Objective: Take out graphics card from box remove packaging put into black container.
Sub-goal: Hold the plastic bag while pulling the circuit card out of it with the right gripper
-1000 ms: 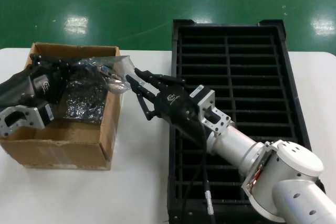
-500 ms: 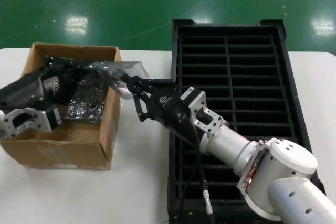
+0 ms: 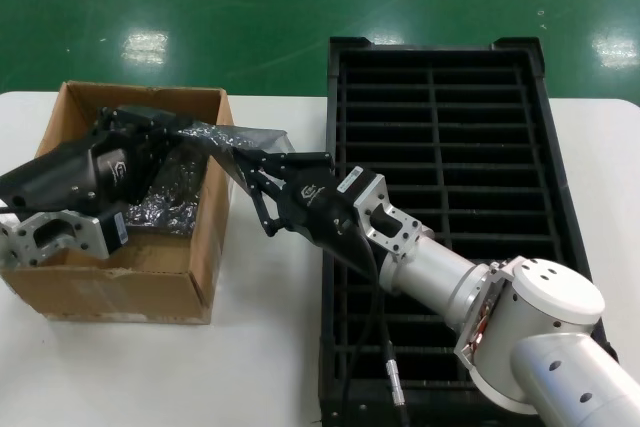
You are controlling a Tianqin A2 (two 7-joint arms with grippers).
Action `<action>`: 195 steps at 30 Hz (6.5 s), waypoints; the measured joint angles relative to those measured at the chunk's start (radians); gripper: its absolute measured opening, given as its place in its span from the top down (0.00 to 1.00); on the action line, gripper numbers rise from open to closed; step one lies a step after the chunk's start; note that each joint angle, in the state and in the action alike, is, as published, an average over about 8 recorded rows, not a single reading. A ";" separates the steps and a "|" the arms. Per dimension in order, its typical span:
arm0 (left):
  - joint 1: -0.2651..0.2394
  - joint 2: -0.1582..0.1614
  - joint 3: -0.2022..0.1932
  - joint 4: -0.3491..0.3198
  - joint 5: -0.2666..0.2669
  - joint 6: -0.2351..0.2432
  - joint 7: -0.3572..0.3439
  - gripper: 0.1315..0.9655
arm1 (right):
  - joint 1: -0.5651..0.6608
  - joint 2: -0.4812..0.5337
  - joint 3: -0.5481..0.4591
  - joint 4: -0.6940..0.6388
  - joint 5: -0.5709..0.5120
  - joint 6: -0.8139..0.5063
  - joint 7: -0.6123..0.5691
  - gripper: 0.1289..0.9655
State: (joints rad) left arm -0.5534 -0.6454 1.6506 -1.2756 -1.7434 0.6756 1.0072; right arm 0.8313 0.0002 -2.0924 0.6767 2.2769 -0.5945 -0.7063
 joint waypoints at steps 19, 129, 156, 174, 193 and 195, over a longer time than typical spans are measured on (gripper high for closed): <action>0.033 -0.022 0.005 -0.042 -0.002 0.008 -0.041 0.99 | 0.026 0.000 -0.031 -0.015 -0.049 0.035 0.019 0.78; 0.024 -0.031 0.005 0.000 0.008 0.005 0.013 0.99 | 0.143 0.000 -0.191 -0.183 0.230 -0.044 -0.041 0.93; 0.029 -0.027 0.017 -0.010 0.009 0.014 0.016 0.99 | 0.143 0.000 -0.140 -0.187 0.224 -0.066 -0.048 0.83; 0.043 -0.023 0.003 -0.026 0.008 -0.006 0.012 0.99 | 0.137 0.016 -0.161 -0.151 0.215 -0.031 -0.035 0.94; 0.030 0.014 -0.010 0.000 0.004 -0.040 0.040 0.99 | -0.062 0.257 0.020 0.464 -0.175 0.139 0.338 0.94; 0.027 0.018 -0.012 0.003 0.005 -0.047 0.039 0.99 | -0.082 0.284 0.034 0.518 -0.208 0.154 0.376 0.94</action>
State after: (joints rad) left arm -0.5268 -0.6270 1.6387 -1.2728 -1.7387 0.6290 1.0464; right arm 0.7492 0.2839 -2.0580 1.1949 2.0690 -0.4408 -0.3302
